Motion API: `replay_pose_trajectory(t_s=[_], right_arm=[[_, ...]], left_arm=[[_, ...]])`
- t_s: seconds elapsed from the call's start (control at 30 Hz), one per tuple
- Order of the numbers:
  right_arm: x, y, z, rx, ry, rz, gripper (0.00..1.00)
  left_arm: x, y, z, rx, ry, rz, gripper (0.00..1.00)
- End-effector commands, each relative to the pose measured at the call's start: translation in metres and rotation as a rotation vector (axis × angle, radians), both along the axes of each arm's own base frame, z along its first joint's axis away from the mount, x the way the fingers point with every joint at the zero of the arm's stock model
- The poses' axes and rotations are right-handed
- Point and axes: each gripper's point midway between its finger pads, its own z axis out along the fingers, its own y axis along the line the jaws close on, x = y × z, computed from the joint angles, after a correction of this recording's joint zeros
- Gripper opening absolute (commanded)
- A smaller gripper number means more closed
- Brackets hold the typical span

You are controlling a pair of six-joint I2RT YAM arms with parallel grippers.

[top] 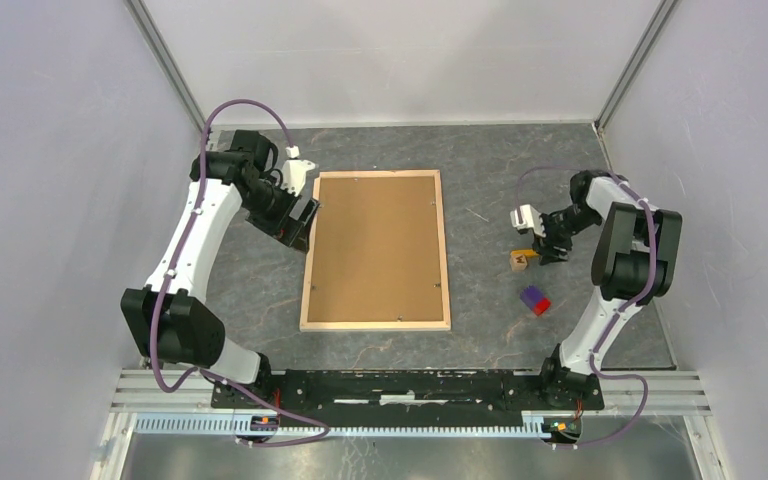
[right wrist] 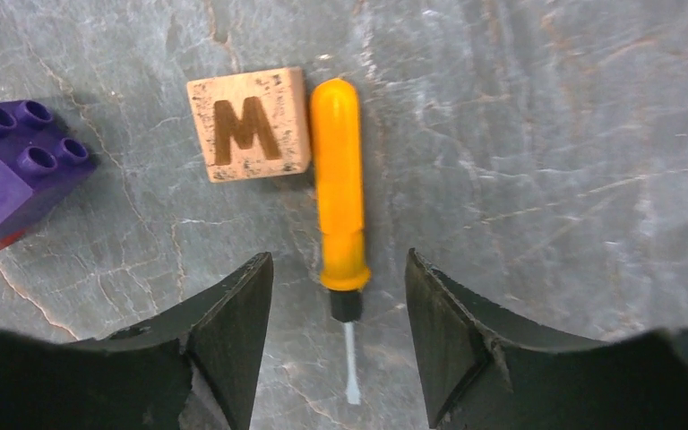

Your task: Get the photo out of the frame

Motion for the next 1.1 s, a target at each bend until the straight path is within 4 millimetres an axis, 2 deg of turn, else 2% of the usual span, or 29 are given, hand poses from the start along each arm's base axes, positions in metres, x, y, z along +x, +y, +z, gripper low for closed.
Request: replay_pose_trajectory(t_s=[0.0, 0.2, 0.33, 0.43, 0.53, 0.6, 0.7, 0.8, 0.97, 1.07], right_arm=[[-0.007, -0.013, -0.021, -0.074, 0.013, 0.012, 0.60], [-0.004, -0.026, -0.030, -0.136, 0.022, -0.034, 0.42], [0.020, -0.043, -0.024, -0.185, -0.018, -0.108, 0.24], [0.044, -0.048, -0.006, -0.173, -0.073, -0.167, 0.00], [0.069, -0.044, 0.023, -0.121, -0.142, -0.226, 0.00], [0.087, -0.038, 0.051, -0.067, -0.196, -0.264, 0.00], [0.102, -0.021, 0.096, 0.045, -0.257, -0.292, 0.00], [0.106, 0.005, 0.142, 0.153, -0.315, -0.280, 0.00], [0.089, 0.070, 0.205, 0.297, -0.381, -0.201, 0.00], [0.076, 0.119, 0.232, 0.389, -0.392, -0.164, 0.00]], left_arm=[[0.004, 0.002, 0.010, 0.012, -0.066, -0.010, 1.00], [0.008, 0.002, 0.014, 0.011, -0.082, 0.001, 1.00], [0.023, 0.000, 0.030, -0.004, -0.136, 0.051, 1.00], [0.031, -0.009, 0.047, -0.056, -0.183, 0.059, 1.00], [0.043, -0.013, 0.070, -0.101, -0.286, 0.100, 1.00], [0.053, -0.009, 0.088, -0.114, -0.378, 0.168, 1.00], [0.064, -0.006, 0.106, -0.149, -0.486, 0.262, 1.00], [0.062, -0.012, 0.125, -0.215, -0.525, 0.287, 1.00], [0.054, -0.037, 0.153, -0.323, -0.441, 0.206, 1.00], [0.045, -0.052, 0.162, -0.418, -0.410, 0.182, 1.00]])
